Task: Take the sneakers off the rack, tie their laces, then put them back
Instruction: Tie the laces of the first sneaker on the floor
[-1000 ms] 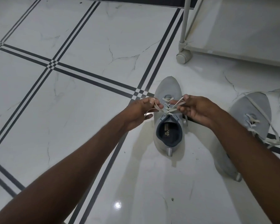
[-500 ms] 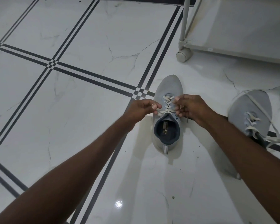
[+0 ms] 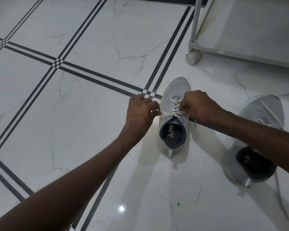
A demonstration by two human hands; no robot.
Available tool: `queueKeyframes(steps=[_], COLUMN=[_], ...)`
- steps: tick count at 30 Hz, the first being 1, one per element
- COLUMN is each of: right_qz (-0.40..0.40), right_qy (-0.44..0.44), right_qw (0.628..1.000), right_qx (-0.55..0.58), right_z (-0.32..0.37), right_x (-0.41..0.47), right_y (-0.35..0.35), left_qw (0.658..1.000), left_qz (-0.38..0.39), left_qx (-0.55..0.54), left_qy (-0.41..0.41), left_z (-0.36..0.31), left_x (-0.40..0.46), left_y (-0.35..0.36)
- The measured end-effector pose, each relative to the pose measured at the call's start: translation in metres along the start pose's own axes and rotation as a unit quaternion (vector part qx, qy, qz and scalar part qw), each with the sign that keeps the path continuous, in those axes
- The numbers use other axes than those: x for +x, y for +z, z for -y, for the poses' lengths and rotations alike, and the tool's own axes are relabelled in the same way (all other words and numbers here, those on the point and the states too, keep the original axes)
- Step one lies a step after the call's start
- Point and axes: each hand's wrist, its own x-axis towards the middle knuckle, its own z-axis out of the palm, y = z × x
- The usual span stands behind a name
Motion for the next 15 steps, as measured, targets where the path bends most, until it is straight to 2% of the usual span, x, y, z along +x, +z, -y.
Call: queueKeyframes(steps=[4,8,12,15], right_qz=[-0.008,-0.006,0.017,0.025], right_qy=[0.009,0.002,-0.013,0.0], right_qw=[1.0,0.998,0.998,0.995], right_qx=[0.027,0.06,0.053,0.092], right_z=[-0.005,-0.008,-0.009,-0.01], right_x=[0.001,0.004,0.003,0.003], right_y=[-0.001,-0.001,-0.001,-0.004], left_qw=[0.992,0.954,0.936,0.942], left_qz=[0.102,0.152,0.174,0.183], left_qx=[-0.054,-0.206,-0.247,-0.226], left_qy=[-0.058,-0.157,-0.182,-0.169], left_z=[0.003,-0.007,-0.008,-0.012], left_x=[-0.02,-0.016,-0.006,0.001], left_y=[0.008,0.011,0.01,0.011])
